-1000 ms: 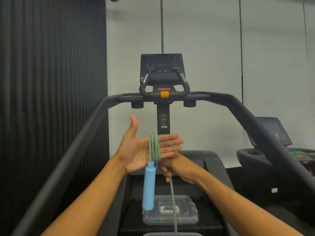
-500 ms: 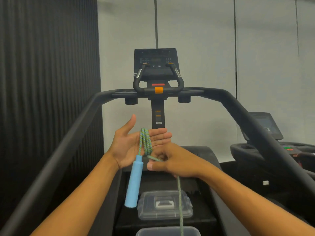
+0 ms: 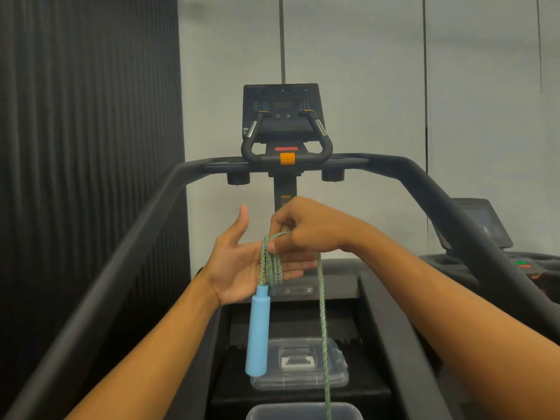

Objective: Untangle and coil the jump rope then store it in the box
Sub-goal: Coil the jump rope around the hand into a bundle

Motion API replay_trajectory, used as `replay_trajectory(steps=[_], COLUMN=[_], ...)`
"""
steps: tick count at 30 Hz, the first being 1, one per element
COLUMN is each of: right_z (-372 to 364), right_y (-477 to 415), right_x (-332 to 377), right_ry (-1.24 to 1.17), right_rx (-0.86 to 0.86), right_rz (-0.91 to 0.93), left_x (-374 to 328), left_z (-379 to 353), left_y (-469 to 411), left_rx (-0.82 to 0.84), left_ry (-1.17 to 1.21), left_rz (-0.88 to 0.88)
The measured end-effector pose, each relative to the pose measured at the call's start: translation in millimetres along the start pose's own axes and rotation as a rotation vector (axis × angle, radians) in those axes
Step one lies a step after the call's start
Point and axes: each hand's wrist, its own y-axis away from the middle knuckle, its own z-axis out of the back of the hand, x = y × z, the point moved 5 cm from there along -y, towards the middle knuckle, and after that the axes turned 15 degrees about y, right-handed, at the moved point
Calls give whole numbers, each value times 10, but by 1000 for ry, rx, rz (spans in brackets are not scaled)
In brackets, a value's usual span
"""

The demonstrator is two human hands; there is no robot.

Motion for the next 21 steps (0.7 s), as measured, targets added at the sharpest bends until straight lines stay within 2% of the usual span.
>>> replay_trajectory(steps=[4,9,21], right_z=[32,-4,-300], right_y=[-90,-177,-133], right_x=[-36,-148,-338], right_ry=[80,5,-556], right_rx=[-52,-72,-33], right_rz=[20,30,27], left_x=[13,5,-21], left_z=[-3,-32,-135], left_y=[17,56,103], left_rx=[11,48,174], left_ry=[-20,-5,19], left_rz=[24,51,93])
